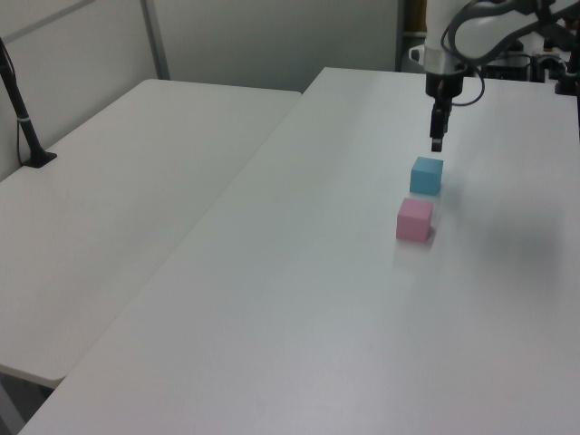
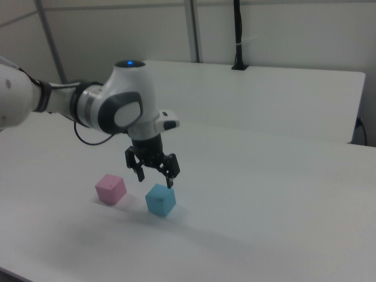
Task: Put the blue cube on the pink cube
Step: 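Move the open gripper over the light-blue cube and lower onto it, then close the gripper on the light-blue cube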
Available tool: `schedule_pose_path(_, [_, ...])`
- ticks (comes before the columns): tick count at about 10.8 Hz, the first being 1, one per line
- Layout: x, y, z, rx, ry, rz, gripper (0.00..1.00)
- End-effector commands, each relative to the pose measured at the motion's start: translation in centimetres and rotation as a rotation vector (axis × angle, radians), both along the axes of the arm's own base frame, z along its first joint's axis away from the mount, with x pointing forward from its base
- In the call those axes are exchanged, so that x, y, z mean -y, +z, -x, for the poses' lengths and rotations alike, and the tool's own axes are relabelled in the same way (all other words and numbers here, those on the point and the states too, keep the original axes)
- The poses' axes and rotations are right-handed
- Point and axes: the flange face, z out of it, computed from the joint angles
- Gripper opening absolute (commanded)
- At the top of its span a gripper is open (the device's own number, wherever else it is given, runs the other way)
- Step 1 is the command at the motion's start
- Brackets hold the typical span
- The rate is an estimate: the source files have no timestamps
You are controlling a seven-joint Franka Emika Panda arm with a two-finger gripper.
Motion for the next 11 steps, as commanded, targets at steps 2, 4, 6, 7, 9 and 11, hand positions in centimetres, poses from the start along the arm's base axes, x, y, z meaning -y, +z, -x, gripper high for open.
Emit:
schedule_pose_path(2, [-1.7, -5.7, -1.3, 0.089, -0.08, 0.001, 1.0])
schedule_pose_path(4, [-2.6, -6.5, -1.5, 0.079, -0.08, 0.0, 1.0])
schedule_pose_path(6, [-2.7, -7.0, -1.4, 0.07, -0.077, 0.0, 0.86])
schedule_pose_path(7, [-2.7, -6.7, -1.5, 0.074, -0.077, 0.0, 0.67])
schedule_pose_path(9, [-3.1, -5.0, -1.3, 0.068, -0.075, -0.004, 0.56])
schedule_pose_path(11, [-6.4, -1.7, 0.0, 0.03, -0.034, -0.018, 0.56])
